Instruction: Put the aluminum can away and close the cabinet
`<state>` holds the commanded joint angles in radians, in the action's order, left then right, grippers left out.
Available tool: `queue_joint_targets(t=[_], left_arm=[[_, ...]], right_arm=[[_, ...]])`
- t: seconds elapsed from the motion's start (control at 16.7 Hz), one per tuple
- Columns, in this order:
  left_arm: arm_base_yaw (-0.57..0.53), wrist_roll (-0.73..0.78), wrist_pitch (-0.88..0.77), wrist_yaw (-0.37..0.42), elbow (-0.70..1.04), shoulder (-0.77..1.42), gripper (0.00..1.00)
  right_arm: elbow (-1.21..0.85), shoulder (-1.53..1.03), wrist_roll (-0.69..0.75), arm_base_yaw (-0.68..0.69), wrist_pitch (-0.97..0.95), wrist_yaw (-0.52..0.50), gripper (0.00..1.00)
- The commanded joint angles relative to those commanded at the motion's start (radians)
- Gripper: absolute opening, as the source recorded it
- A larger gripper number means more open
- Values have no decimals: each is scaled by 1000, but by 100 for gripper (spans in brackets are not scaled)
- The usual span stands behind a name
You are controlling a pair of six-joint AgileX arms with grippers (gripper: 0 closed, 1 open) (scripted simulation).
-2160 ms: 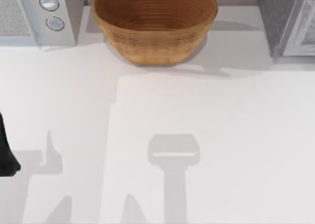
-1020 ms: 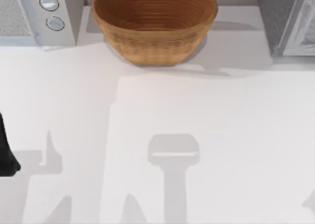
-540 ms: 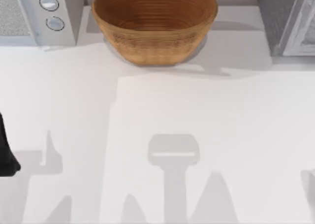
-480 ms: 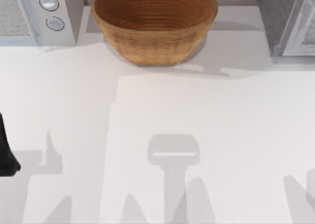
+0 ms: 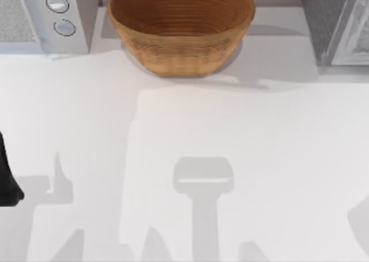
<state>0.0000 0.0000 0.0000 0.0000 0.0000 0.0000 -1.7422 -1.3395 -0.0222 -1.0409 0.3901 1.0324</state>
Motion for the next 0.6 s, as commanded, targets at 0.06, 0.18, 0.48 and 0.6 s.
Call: queue_joint_targets(t=[0.06, 0.18, 0.48, 0.6], left_arm=[[0, 0, 0, 0, 0, 0, 100], [0, 0, 0, 0, 0, 0, 100], [0, 0, 0, 0, 0, 0, 100], [0, 0, 0, 0, 0, 0, 100]], right_arm=[[0, 0, 0, 0, 0, 0, 100], [0, -3, 0, 4, -3, 0, 100], [1, 0, 0, 106, 1, -102, 100], [2, 3, 0, 209, 4, -204, 100]])
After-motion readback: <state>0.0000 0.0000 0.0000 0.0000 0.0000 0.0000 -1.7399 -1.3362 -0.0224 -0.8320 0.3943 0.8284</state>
